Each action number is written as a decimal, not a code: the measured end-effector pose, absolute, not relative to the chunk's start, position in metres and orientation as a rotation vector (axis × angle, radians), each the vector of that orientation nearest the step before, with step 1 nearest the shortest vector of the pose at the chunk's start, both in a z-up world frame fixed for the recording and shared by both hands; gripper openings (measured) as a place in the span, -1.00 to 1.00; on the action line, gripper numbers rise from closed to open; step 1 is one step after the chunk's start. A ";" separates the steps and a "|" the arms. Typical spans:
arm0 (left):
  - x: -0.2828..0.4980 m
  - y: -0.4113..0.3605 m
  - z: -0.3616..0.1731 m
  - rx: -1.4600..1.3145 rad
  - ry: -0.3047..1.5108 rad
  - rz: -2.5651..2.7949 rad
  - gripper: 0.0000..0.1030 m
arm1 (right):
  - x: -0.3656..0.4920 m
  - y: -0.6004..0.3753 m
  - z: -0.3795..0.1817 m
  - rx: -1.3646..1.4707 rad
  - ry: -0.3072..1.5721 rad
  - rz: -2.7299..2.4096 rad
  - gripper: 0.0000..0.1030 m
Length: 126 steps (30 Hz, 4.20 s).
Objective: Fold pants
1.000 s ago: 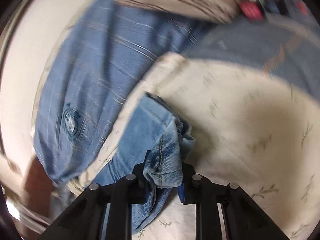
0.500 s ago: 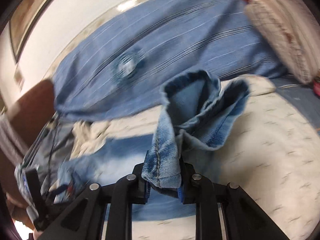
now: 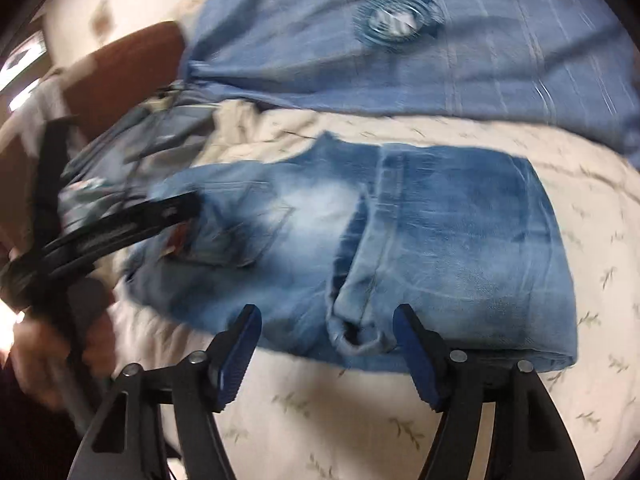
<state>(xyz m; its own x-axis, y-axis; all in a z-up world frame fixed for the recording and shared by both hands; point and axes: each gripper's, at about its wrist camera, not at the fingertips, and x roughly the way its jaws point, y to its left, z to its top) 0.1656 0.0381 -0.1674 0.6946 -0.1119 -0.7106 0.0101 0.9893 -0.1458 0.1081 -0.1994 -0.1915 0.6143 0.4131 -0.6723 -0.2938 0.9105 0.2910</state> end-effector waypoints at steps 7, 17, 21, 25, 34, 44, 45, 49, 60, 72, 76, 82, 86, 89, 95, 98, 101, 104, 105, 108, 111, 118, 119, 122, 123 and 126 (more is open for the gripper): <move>0.159 0.030 -0.164 -0.090 0.780 -0.082 1.00 | 0.124 -0.257 -0.170 0.363 0.702 0.310 0.38; 0.156 0.054 -0.163 -0.079 0.778 -0.030 1.00 | 0.205 -0.228 -0.215 0.162 0.840 0.058 0.37; 0.154 0.081 -0.157 -0.112 0.758 0.031 1.00 | 0.187 -0.217 -0.210 0.085 0.798 0.043 0.37; 0.149 0.114 -0.151 -0.170 0.745 0.103 1.00 | 0.155 -0.226 -0.201 0.149 0.750 0.084 0.38; 0.132 0.182 -0.156 -0.325 0.743 0.248 1.00 | 0.112 -0.226 -0.202 0.139 0.737 0.170 0.38; 0.097 0.180 -0.167 -0.443 0.778 0.125 1.00 | 0.081 -0.245 -0.197 0.209 0.693 0.232 0.38; 0.100 0.174 -0.169 -0.442 0.811 0.099 1.00 | 0.081 -0.246 -0.197 0.215 0.695 0.233 0.38; 0.106 0.165 -0.181 -0.471 0.872 0.104 1.00 | 0.081 -0.256 -0.192 0.258 0.669 0.237 0.38; 0.131 0.157 -0.196 -0.535 0.907 0.113 1.00 | 0.079 -0.275 -0.187 0.316 0.648 0.227 0.38; 0.147 0.140 -0.182 -0.455 0.872 0.017 -0.14 | 0.084 -0.285 -0.191 0.348 0.659 0.185 0.38; 0.146 0.143 -0.183 -0.487 0.840 0.040 0.50 | 0.086 -0.287 -0.192 0.357 0.665 0.173 0.38; 0.153 0.125 -0.184 -0.346 0.855 0.020 -0.20 | 0.085 -0.292 -0.191 0.371 0.661 0.159 0.38; 0.154 0.117 -0.180 -0.303 0.864 -0.019 -0.70 | 0.083 -0.300 -0.190 0.397 0.656 0.149 0.38; 0.149 0.112 -0.167 -0.288 0.830 -0.034 -0.72 | 0.083 -0.307 -0.191 0.427 0.657 0.133 0.38; 0.133 0.076 -0.104 -0.204 0.679 -0.146 -0.74 | 0.083 -0.330 -0.194 0.529 0.657 0.096 0.38; 0.131 0.038 -0.077 -0.121 0.646 -0.227 -0.74 | 0.083 -0.345 -0.198 0.600 0.665 0.060 0.38; 0.136 0.000 -0.068 -0.014 0.639 -0.260 -0.73 | 0.084 -0.364 -0.205 0.705 0.678 0.043 0.38; 0.145 -0.001 -0.071 0.002 0.652 -0.185 -0.66 | 0.083 -0.379 -0.209 0.777 0.683 0.053 0.38; 0.150 0.007 -0.076 -0.015 0.674 -0.147 -0.65 | 0.081 -0.383 -0.208 0.777 0.679 0.052 0.38; 0.151 0.041 -0.095 -0.050 0.724 -0.023 -0.39 | 0.078 -0.388 -0.205 0.755 0.673 0.067 0.38; 0.143 0.098 -0.124 -0.186 0.814 0.092 -0.07 | 0.077 -0.390 -0.206 0.766 0.680 0.079 0.38; 0.106 0.164 -0.162 -0.506 0.914 0.157 0.09 | 0.077 -0.379 -0.204 0.750 0.681 0.086 0.38; 0.102 0.163 -0.163 -0.539 0.915 0.139 0.27 | 0.077 -0.376 -0.203 0.737 0.680 0.086 0.38; 0.101 0.155 -0.167 -0.621 0.944 0.031 0.43 | 0.079 -0.361 -0.200 0.672 0.683 0.092 0.38; 0.104 0.152 -0.169 -0.647 0.954 0.009 0.45 | 0.080 -0.354 -0.199 0.646 0.682 0.092 0.38; 0.109 0.152 -0.182 -0.723 0.979 0.008 0.47 | 0.080 -0.344 -0.197 0.605 0.675 0.099 0.38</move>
